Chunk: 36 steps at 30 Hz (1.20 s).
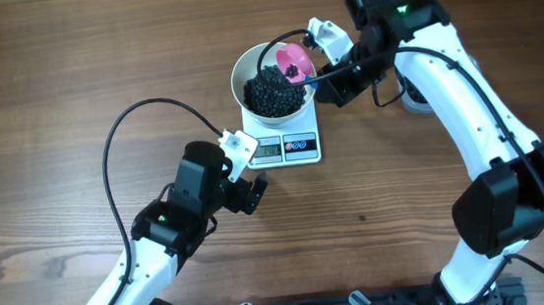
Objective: Scoop item into bowl and weigh 150g on scale
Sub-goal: 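Carry the pink scoop over the white bowl and tip beans in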
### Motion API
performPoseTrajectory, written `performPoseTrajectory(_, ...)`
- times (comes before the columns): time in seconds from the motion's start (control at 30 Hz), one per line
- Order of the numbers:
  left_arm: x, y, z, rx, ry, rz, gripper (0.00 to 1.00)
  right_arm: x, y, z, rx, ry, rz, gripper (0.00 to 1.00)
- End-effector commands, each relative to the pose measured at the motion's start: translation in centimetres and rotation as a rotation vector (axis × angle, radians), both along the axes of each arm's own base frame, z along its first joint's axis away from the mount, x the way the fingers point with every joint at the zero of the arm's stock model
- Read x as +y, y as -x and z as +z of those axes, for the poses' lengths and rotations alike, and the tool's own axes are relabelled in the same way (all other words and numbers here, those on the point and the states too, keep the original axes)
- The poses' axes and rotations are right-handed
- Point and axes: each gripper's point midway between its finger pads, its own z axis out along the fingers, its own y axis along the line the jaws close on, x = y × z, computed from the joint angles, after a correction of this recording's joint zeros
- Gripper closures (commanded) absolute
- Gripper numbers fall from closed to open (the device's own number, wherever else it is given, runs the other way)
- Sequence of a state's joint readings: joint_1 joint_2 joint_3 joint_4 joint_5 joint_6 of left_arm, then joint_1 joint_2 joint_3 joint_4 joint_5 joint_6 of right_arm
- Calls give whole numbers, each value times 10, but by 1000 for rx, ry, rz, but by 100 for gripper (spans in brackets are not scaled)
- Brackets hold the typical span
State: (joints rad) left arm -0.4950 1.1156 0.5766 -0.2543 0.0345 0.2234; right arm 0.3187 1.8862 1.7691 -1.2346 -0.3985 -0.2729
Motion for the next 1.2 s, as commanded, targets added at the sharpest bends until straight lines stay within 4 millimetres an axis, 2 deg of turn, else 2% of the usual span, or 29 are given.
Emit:
performPoseTrajectory(0.0, 4, -1, -1, -1, -8, 9, 0, -1, -6, 14, -88, 66, -4, 96)
performPoseTrajectory(0.3, 4, -1, -1, -1, -8, 9, 0, 9, -11, 14, -162, 122, 43, 96)
performPoseTrajectory(1.17, 4, -1, -2, 0, -9, 9, 0, 10, -21, 16, -210, 125, 38, 96)
